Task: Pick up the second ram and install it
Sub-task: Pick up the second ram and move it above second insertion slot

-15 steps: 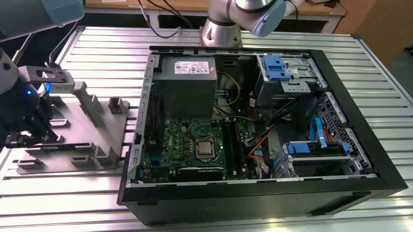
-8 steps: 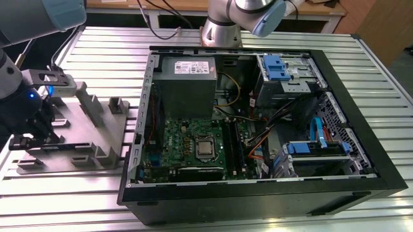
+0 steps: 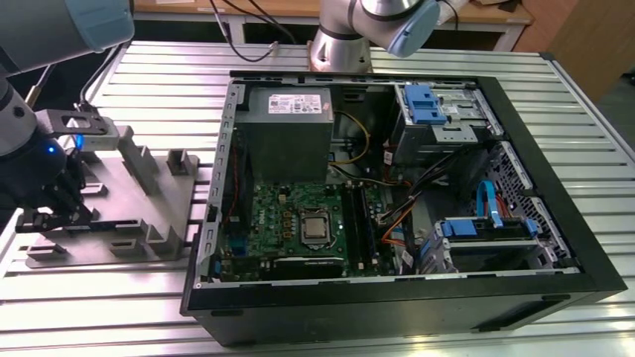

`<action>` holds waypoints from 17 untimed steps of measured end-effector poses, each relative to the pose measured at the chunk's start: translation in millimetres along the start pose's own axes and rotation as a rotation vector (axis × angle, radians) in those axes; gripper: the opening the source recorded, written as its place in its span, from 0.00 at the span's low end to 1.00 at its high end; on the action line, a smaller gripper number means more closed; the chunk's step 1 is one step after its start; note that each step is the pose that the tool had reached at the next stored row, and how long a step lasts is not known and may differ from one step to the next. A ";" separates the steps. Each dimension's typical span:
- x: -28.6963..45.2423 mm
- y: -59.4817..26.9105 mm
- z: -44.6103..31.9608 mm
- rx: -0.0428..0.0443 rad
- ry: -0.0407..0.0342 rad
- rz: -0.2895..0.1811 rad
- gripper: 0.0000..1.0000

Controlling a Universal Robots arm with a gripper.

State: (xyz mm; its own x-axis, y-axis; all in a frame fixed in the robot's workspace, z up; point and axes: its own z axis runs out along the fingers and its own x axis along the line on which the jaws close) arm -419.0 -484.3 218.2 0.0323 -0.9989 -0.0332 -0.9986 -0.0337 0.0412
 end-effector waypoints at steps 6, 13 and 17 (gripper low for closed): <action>0.0 0.0 0.0 0.0000 0.0000 0.000 0.29; 0.1 -0.1 1.8 -0.0004 0.0031 -0.016 0.36; 0.2 -0.3 6.7 -0.0010 0.0046 -0.052 0.36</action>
State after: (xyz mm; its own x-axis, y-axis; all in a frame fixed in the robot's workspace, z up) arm -419.0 -484.3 211.4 0.0840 -0.9960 -0.0307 -0.9955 -0.0852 0.0405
